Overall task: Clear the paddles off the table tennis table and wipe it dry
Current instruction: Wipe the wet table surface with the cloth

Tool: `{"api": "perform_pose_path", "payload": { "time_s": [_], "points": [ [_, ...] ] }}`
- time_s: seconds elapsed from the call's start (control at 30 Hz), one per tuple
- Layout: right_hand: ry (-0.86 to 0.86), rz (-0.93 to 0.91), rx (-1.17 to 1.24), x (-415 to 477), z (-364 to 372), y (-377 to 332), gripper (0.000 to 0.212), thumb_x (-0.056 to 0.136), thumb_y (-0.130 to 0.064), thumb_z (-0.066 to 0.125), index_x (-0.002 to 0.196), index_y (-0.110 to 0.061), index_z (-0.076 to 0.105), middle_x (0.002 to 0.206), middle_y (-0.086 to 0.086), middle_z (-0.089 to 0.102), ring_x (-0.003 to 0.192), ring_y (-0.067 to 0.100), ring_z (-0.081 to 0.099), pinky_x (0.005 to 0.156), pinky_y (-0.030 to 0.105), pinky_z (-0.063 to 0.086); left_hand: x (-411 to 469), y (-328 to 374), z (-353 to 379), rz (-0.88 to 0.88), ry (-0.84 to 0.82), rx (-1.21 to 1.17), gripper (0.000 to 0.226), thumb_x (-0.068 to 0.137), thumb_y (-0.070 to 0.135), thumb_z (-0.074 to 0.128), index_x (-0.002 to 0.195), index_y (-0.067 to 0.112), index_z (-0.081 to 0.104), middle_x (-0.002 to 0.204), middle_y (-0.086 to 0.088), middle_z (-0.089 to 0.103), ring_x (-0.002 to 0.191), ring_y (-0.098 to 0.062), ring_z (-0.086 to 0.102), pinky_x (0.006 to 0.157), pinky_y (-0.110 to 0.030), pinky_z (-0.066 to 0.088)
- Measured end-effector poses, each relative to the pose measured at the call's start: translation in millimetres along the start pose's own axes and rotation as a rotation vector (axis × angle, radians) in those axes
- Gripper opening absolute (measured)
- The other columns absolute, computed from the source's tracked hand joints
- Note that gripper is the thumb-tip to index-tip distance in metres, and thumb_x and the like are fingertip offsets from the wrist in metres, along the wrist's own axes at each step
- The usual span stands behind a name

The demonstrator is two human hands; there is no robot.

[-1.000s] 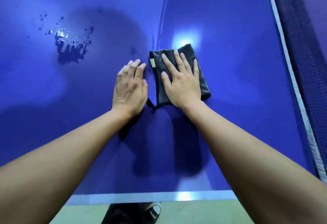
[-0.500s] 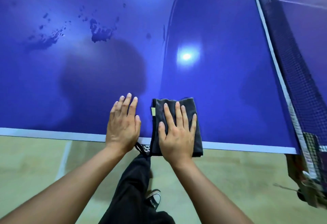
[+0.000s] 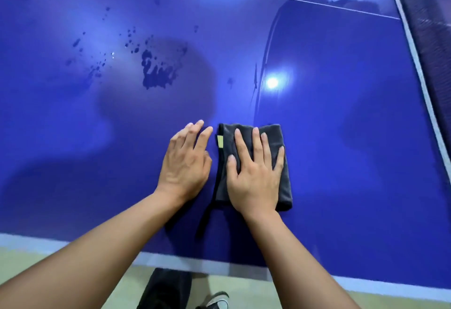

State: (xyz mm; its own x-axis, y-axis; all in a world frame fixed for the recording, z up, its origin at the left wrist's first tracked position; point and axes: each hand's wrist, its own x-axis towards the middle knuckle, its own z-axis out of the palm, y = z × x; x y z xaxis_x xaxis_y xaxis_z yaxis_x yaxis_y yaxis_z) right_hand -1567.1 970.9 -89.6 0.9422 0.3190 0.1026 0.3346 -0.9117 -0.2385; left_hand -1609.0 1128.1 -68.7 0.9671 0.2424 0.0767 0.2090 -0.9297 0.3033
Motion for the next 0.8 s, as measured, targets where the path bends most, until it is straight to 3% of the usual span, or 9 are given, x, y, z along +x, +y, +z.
{"api": "perform_pose_path", "payload": {
  "time_s": [0.43,0.8],
  "points": [
    [-0.015,0.169,-0.015,291.6,30.6,-10.1,0.058,0.102,-0.048,0.032,0.160,-0.041,0.025,0.170,-0.001,0.018,0.157,0.015,0.008,0.126,0.053,-0.004,239.3,-47.3,9.2,0.057,-0.088,0.078,0.057,0.101,0.022,0.038,0.156,0.009,0.029,0.163,-0.015,0.027,0.153,-0.030,0.022,0.125,-0.043,0.014],
    [0.016,0.291,0.013,490.1,52.3,-12.9,0.060,0.100,-0.049,0.030,0.159,-0.040,0.027,0.170,0.001,0.018,0.157,0.017,0.009,0.125,0.055,-0.005,260.5,-54.7,15.2,0.082,-0.029,0.043,0.059,0.097,0.026,0.038,0.153,0.008,0.038,0.162,-0.014,0.031,0.152,-0.030,0.026,0.122,-0.048,0.024]
  ]
}}
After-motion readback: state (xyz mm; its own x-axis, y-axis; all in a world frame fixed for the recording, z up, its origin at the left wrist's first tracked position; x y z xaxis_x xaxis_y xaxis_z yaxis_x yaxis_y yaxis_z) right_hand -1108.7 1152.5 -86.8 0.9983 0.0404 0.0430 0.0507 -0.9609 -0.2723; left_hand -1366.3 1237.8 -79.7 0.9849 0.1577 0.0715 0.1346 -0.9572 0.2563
